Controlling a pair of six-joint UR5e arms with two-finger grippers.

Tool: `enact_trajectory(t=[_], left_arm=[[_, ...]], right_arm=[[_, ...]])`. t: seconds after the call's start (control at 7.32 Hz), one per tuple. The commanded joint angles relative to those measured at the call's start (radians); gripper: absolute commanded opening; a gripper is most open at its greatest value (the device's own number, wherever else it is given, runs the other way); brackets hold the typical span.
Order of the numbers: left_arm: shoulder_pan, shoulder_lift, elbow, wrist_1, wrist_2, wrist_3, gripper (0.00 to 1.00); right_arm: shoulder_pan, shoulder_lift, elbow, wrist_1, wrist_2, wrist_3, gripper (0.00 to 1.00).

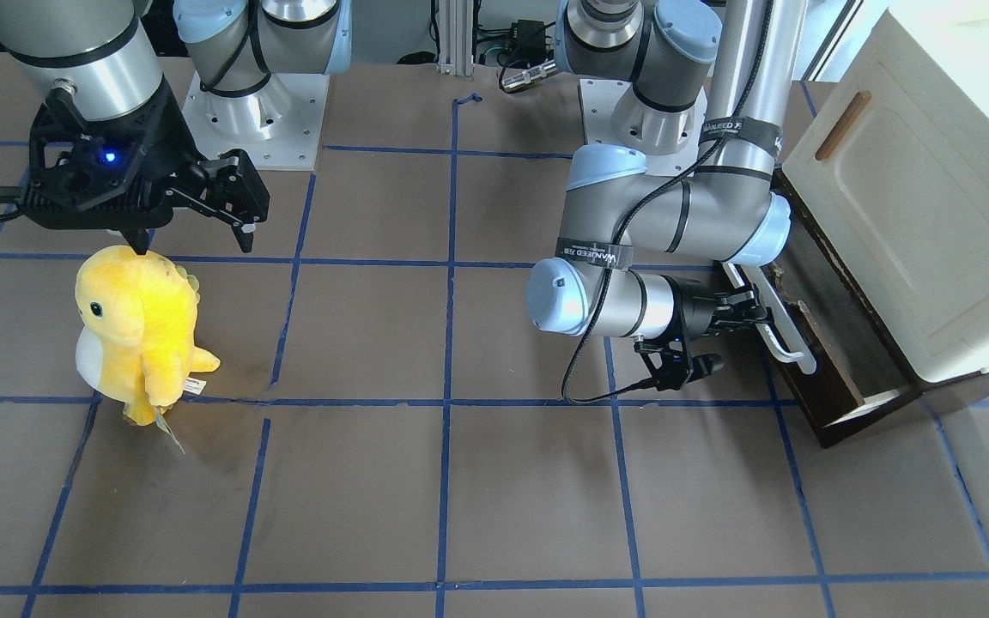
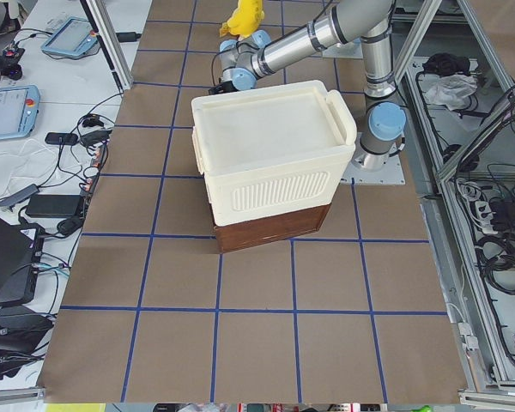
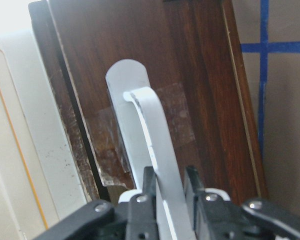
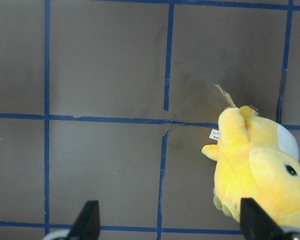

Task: Pull drawer sideways
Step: 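Pull the drawer outward by its handle with the left gripper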

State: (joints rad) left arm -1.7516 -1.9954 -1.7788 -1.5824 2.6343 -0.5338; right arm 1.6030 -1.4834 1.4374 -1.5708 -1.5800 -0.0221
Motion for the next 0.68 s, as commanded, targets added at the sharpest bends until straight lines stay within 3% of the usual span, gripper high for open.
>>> enact_trajectory(t=[0.0,0.55], left_arm=[[-0.032,0.004,0.01,-0.002,-0.007,0.001,0.3],[-0.045,0.0,0.01,-0.001,-0.008,0.001,0.3]], right_arm=[[0.0,0.0,0.0,0.0,0.0,0.001,1.0],[0.0,0.0,0.0,0.0,0.0,0.001,1.0]])
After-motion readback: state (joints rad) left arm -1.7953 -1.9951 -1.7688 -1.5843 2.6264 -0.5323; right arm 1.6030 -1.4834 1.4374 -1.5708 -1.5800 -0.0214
